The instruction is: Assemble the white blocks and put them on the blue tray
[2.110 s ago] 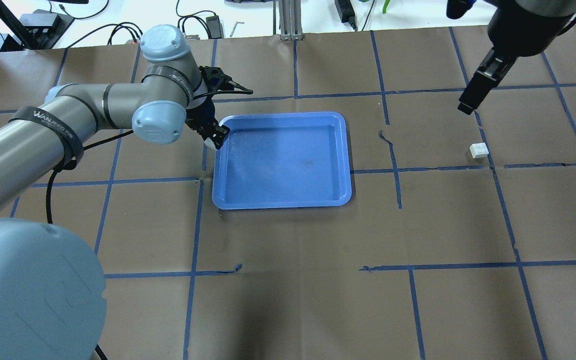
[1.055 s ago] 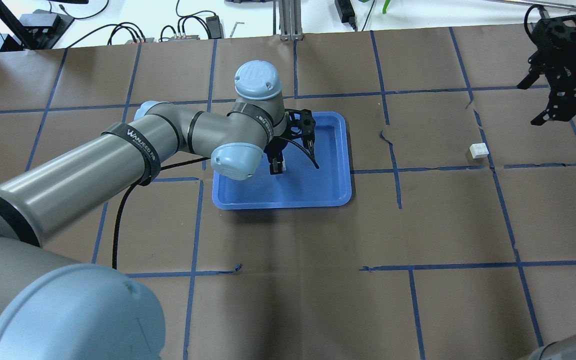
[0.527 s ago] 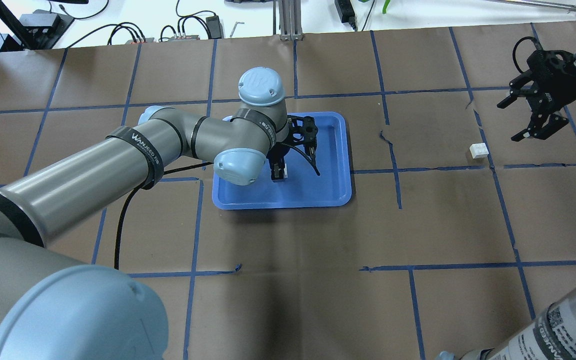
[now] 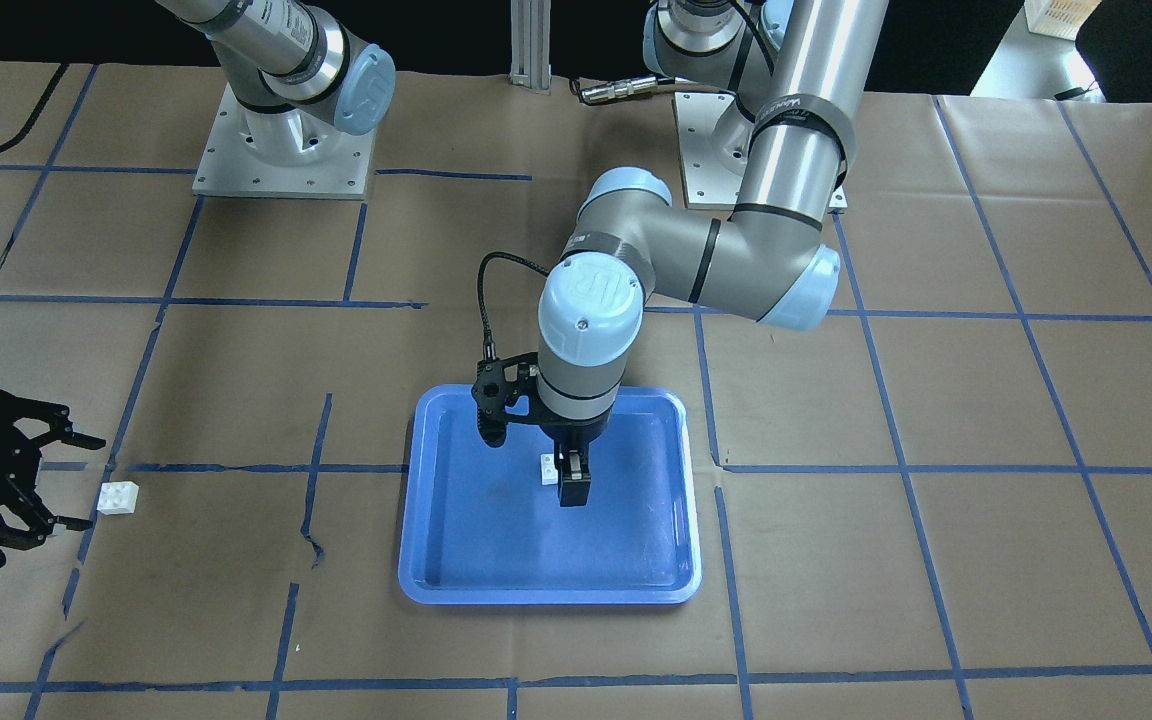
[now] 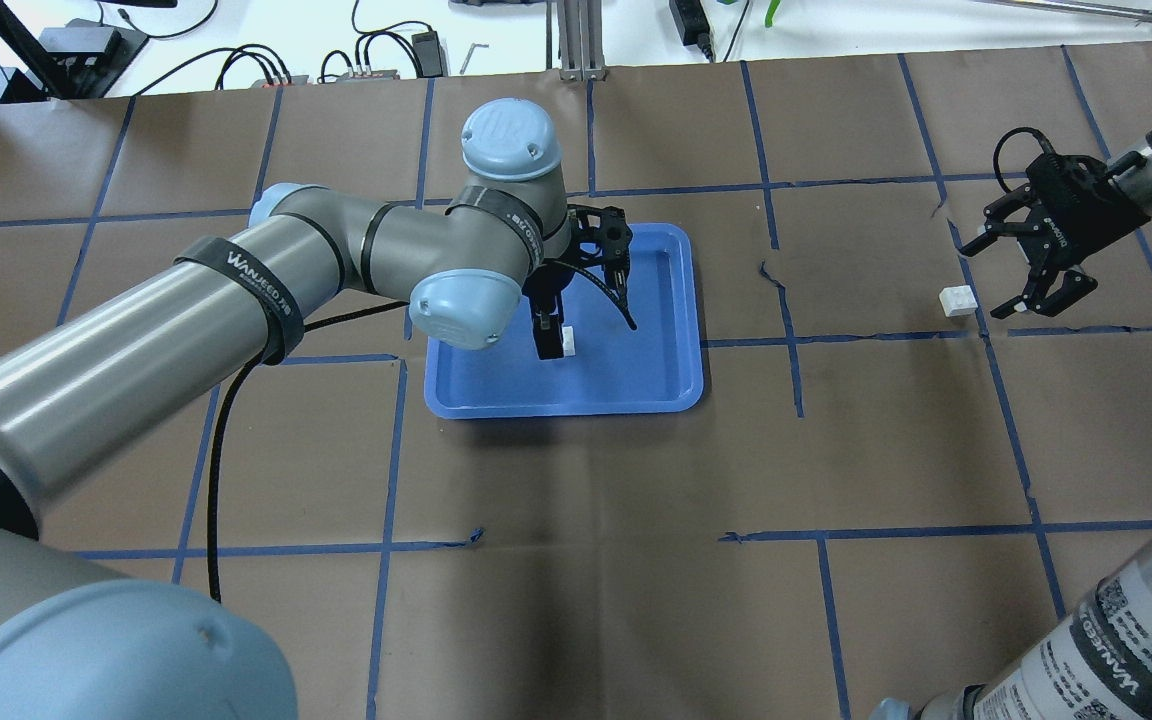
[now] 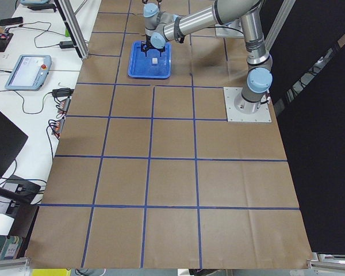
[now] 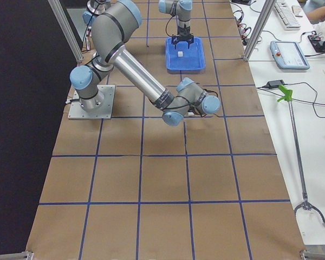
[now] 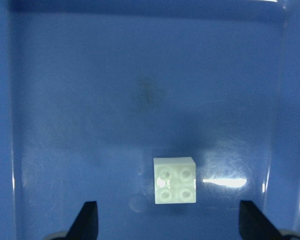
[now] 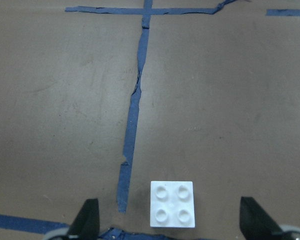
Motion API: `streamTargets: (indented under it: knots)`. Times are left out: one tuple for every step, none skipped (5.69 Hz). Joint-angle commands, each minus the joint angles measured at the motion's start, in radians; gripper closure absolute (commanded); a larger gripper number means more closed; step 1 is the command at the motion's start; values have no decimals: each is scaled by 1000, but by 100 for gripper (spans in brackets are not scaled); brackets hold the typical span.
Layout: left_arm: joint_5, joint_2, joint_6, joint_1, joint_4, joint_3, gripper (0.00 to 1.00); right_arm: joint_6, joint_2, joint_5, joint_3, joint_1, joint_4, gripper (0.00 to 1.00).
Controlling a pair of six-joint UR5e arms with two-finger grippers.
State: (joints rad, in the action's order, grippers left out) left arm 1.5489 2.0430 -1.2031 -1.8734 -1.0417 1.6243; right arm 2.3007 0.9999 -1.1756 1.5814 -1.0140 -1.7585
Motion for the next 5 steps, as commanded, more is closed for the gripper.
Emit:
streamTargets:
  knots:
    - [-1,-148,45,55,-255,-68,1,9,-4,1,51,2,-73,0]
    - [-3,-231,103,78,-365,-90,1,9,-4,1,57,2,-73,0]
    - [-3,-300,235,117,-418,-90,1,8,-12,1,55,2,-73,9]
    - [12,-361,405,131,-422,-54,1,3,-10,1,54,2,-76,32]
    - [17,-409,436,169,-473,-50,1,5,-10,-4,48,2,-90,56]
